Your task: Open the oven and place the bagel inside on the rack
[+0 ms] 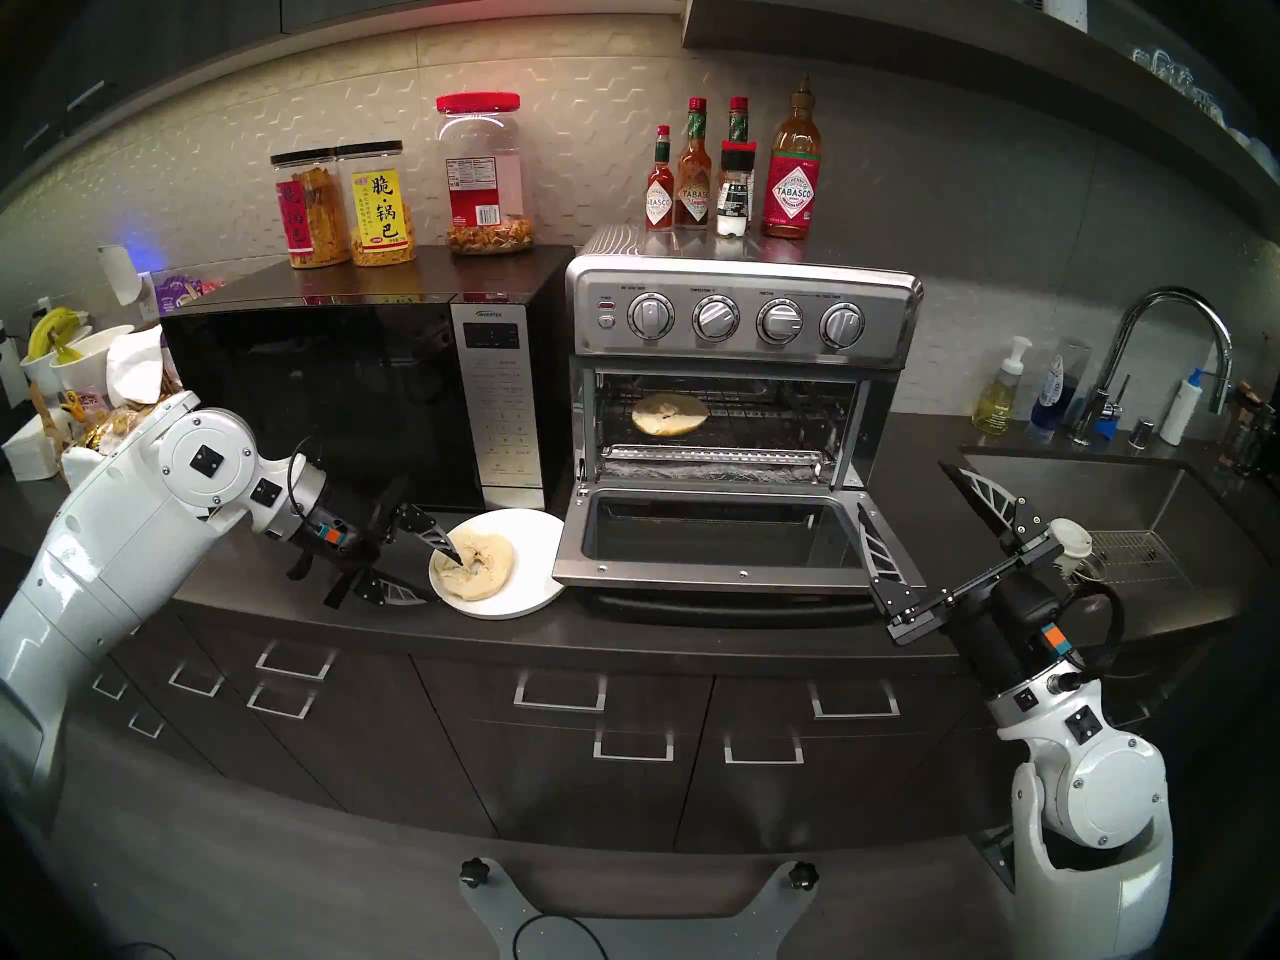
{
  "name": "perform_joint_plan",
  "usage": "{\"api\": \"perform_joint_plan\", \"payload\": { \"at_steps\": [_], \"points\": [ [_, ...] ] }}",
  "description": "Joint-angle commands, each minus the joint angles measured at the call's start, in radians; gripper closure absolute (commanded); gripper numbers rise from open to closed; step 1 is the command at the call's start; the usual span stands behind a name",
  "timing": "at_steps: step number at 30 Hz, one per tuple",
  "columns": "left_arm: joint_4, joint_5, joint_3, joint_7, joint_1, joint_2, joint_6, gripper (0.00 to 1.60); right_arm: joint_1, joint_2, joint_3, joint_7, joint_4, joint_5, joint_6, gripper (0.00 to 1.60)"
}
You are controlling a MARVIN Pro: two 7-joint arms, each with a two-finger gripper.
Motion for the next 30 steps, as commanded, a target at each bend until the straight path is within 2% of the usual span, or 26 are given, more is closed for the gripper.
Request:
{"api": "perform_joint_plan", "payload": {
  "at_steps": [1, 3, 6, 21, 27, 29, 30],
  "points": [
    [-0.001, -0.005, 0.000, -0.018, -0.024, 0.000, -0.002, 0.55, 0.002, 0.002, -0.001, 0.002, -0.022, 0.005, -0.005, 0.00],
    [-0.002, 0.018, 0.006, -0.016, -0.032, -0.004, -0.009, 0.60, 0.002, 0.002, -0.001, 0.002, -0.022, 0.005, -0.005, 0.00],
    [0.007, 0.016, 0.011, -0.017, -0.039, -0.011, -0.007, 0.60, 0.002, 0.002, -0.001, 0.002, -0.022, 0.005, -0.005, 0.00],
    [0.039, 0.038, 0.036, -0.011, -0.068, -0.035, -0.015, 0.80, 0.002, 0.002, -0.001, 0.002, -0.022, 0.005, -0.005, 0.00],
    [0.044, 0.037, 0.050, -0.019, -0.076, -0.038, -0.017, 0.78, 0.002, 0.002, -0.001, 0.002, -0.022, 0.005, -0.005, 0.00],
    [0.040, 0.035, 0.055, -0.016, -0.072, -0.035, -0.017, 0.56, 0.002, 0.002, -0.001, 0.002, -0.022, 0.005, -0.005, 0.00],
    [0.040, 0.035, 0.055, -0.016, -0.072, -0.035, -0.017, 0.56, 0.002, 0.002, -0.001, 0.002, -0.022, 0.005, -0.005, 0.00]
  ]
}}
